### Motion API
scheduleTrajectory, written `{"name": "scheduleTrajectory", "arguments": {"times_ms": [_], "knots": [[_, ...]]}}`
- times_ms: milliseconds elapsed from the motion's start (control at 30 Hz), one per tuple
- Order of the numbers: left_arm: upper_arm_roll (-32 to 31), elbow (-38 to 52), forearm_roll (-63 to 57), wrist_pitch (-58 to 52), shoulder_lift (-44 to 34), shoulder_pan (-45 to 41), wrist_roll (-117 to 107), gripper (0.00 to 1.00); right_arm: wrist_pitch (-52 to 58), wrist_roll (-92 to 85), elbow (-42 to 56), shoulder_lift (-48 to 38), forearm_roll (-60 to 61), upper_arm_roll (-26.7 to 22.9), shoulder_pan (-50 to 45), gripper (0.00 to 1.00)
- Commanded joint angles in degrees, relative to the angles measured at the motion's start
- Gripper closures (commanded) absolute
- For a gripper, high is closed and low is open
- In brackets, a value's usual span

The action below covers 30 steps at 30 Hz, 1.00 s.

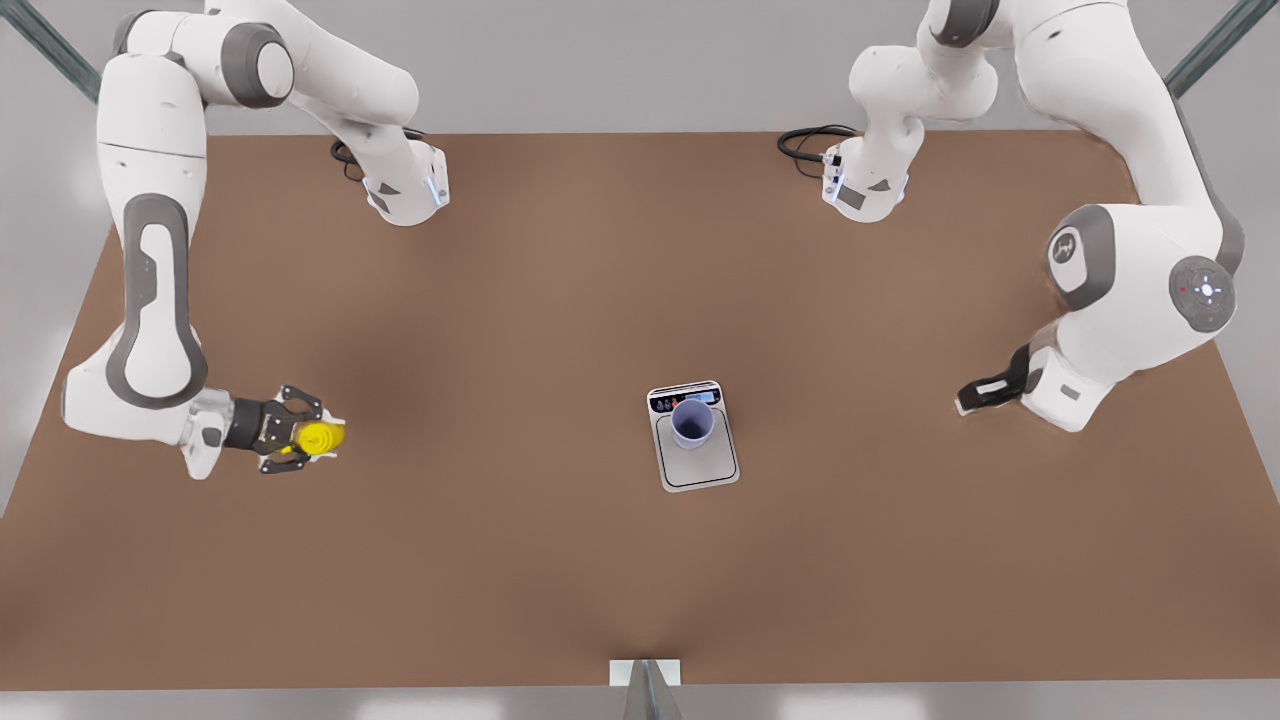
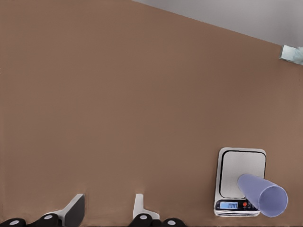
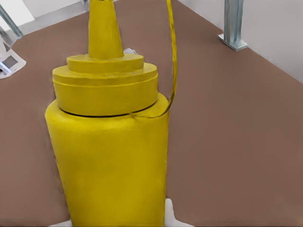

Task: Move cup to the weight, pick up sauce bottle, pour sauce

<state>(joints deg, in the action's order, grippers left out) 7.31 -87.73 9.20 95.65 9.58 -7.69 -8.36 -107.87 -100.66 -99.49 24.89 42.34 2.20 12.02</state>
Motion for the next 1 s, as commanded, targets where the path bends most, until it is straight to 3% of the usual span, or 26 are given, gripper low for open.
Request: {"name": "scheduleTrajectory", "arguments": {"times_ms": [0, 67, 167, 267, 300, 367, 500, 600, 967], "knots": [[-3.08, -0.42, -3.57, -0.64, -1.49, 3.55, 1.85, 0.15, -1.64, 2.74, 0.61, -0.63, -2.25, 0.0, -1.56, 0.43], [-3.27, 1.24, -3.66, -2.22, -0.97, 3.47, 2.38, 0.0, -8.14, 17.23, 1.31, -3.09, -13.14, 0.53, -8.32, 0.43], [-3.71, 2.65, -8.04, -1.87, 2.11, 1.28, 2.91, 0.0, -15.62, 44.83, 2.46, -3.44, -31.78, 1.23, -20.45, 0.43], [-3.53, 7.22, -9.11, -1.43, 3.87, -0.04, 3.17, 0.0, -18.7, 71.12, 2.81, -2.57, -52.0, 11.42, -21.25, 0.43], [-3.62, 7.4, -9.02, -1.43, 3.87, -0.13, 2.73, 0.0, -18.17, 72.27, 4.82, -1.95, -54.64, 14.5, -21.34, 0.43], [-3.71, 7.49, -8.93, -1.35, 3.87, -0.13, 2.73, 0.0, -17.82, 71.75, 5.18, -1.77, -55.08, 14.77, -23.09, 0.43], [-3.71, 7.58, -9.11, 0.68, 4.75, -0.22, 2.82, 0.0, -16.59, 70.95, 5.62, -0.9, -69.58, 14.77, -32.32, 0.43], [-3.62, 7.58, -9.2, 0.68, 4.75, -0.22, 2.82, 0.0, -4.99, 68.85, 20.65, 8.68, -77.32, 14.77, -40.06, 0.43], [-3.35, 8.89, -9.2, 1.12, 4.4, -0.22, 2.64, 0.0, -0.94, 69.02, 26.89, 17.21, -109.84, 14.33, -50.87, 0.43]]}}
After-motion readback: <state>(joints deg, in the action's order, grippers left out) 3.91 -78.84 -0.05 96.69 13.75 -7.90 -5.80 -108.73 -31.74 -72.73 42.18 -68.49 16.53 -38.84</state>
